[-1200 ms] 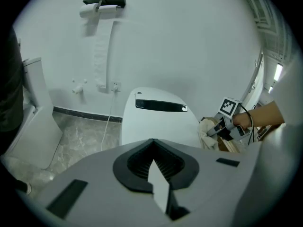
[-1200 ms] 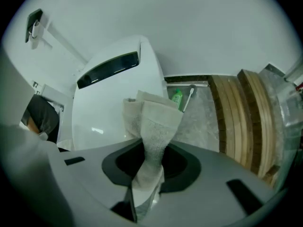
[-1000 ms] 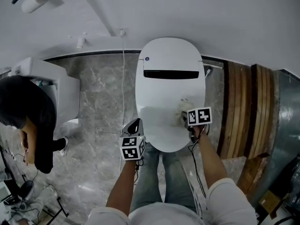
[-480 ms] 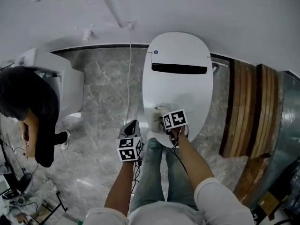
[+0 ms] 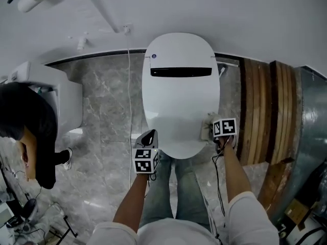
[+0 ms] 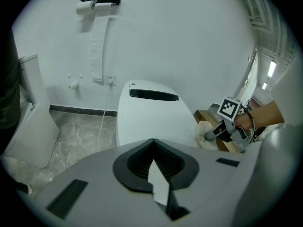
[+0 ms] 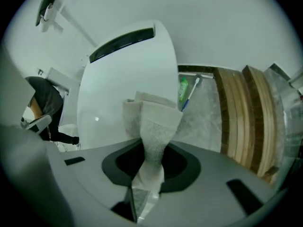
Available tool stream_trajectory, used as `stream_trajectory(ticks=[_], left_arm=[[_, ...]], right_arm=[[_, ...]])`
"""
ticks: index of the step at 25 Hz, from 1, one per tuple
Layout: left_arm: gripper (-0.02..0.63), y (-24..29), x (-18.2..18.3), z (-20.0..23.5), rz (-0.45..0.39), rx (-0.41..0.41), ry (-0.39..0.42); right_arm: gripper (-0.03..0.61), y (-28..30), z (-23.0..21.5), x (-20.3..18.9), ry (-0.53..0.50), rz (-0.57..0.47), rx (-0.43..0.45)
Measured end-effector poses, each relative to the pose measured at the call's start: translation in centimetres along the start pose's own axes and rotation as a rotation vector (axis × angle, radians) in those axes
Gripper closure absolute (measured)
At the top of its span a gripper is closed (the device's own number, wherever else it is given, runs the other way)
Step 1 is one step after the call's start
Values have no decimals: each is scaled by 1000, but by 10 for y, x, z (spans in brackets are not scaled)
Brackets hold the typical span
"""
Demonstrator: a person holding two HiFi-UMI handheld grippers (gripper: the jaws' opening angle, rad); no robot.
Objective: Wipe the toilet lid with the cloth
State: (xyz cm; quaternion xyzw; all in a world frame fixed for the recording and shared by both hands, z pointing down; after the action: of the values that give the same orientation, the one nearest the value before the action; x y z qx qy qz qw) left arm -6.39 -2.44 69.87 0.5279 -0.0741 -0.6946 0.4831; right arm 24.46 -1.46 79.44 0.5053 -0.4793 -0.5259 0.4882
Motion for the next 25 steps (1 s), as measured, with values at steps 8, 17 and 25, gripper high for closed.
stream_trajectory(ticks=[8, 17, 25], left_arm=[[601, -20, -15, 18, 18, 75, 3], [601, -27, -33, 22, 27, 104, 14], [601, -11, -56, -11, 53, 29, -4]], right_arm=[[485, -26, 225, -54, -221, -80, 374], [483, 8, 180, -94, -131, 31, 267], [485, 17, 41, -114, -23, 80, 70]])
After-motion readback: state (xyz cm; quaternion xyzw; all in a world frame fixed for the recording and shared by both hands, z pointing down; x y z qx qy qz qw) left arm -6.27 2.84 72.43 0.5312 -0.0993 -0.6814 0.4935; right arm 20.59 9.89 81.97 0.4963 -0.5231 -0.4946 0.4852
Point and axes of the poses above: the fingertips, and each gripper's own axes: y forward along the fingers, z to its left, x out of its top, the point moved 2 cm from there along -y, backward along the fingers, and after that the axes turned 13 degrees about -x, right-handed, at the moved point
